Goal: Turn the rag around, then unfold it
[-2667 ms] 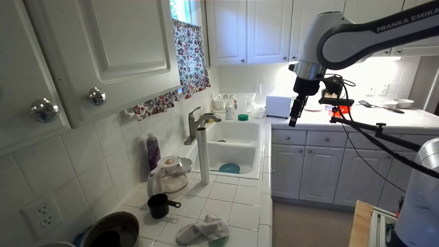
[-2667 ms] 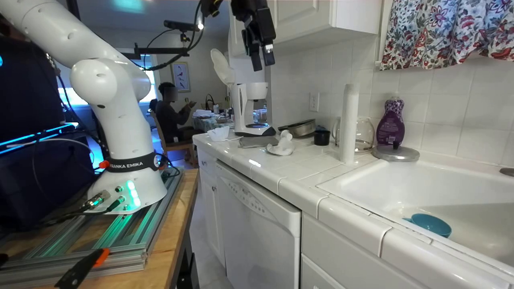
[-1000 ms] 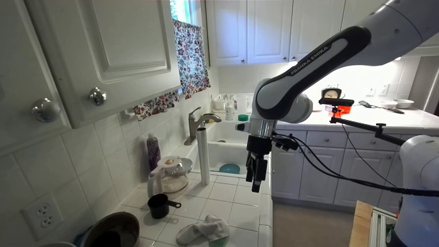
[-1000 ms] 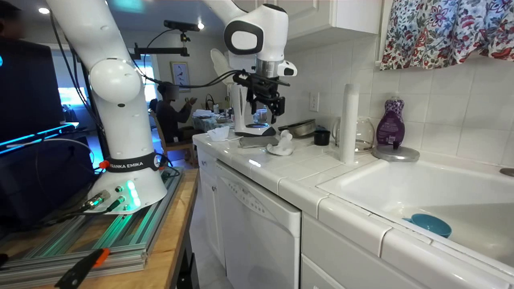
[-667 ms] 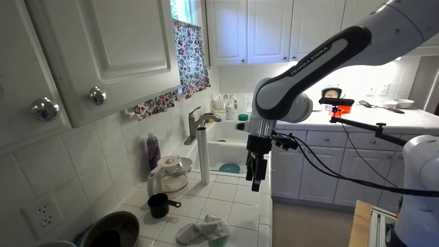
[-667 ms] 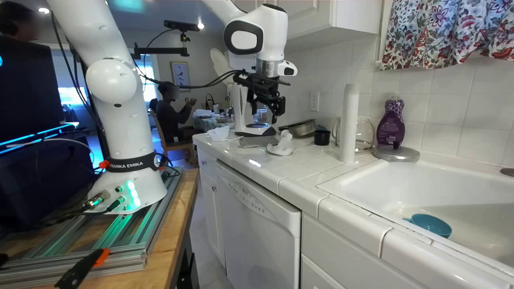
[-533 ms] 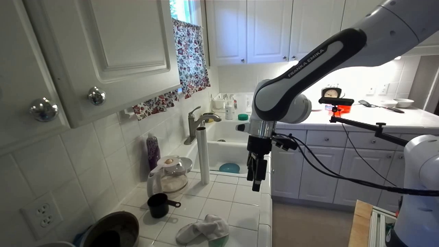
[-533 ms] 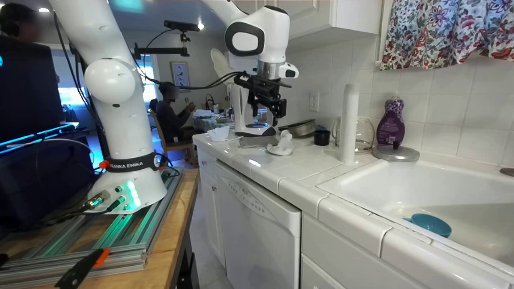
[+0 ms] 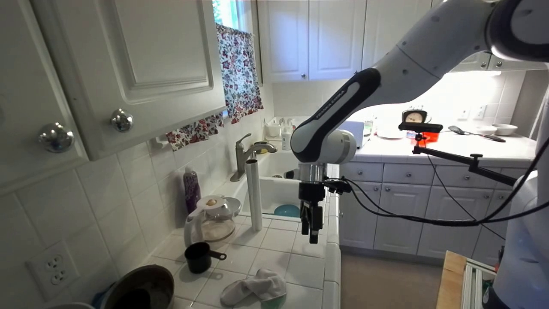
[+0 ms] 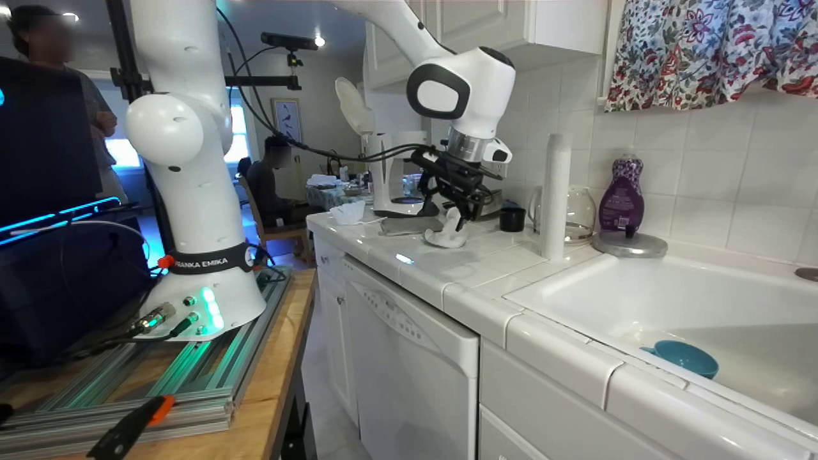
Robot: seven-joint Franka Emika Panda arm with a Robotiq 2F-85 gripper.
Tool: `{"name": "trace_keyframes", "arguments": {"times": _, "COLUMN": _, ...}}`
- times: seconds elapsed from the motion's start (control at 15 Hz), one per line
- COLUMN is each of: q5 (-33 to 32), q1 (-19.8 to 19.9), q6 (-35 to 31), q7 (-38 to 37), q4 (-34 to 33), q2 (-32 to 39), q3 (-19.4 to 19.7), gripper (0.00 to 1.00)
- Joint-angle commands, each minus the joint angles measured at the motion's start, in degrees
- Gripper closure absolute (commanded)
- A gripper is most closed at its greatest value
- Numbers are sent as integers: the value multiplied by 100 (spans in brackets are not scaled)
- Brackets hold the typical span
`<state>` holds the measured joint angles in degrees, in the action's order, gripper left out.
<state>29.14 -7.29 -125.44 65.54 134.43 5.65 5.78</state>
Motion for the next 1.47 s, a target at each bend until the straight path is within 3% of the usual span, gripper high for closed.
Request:
{"name": "trace_keyframes", "arguments": {"times": 0.0, "q5": 11, "q1": 337, "q6": 211, "q7": -152, "q4": -872, "q2": 853, "q3": -506, "gripper": 0}}
{"name": "trace_keyframes", "arguments": {"times": 0.33, "q5": 96, "q1": 480, "q6": 83, "q7": -391, "q4": -1004, "q2": 1143, "q3": -1078, "gripper": 0}}
{"name": "trace_keyframes", "arguments": {"times": 0.73, "q5": -13, "q1": 621, "q6": -99, "q7": -361, "q4": -870, "q2": 1073, "q3": -1151, "gripper": 0}}
{"name": "trace_keyframes", "arguments": {"times": 1.4, "q5": 178, "q1": 766, "q6": -329, "q7": -59, "q4": -1615, "q2": 1935, "q3": -1671, "gripper": 0}}
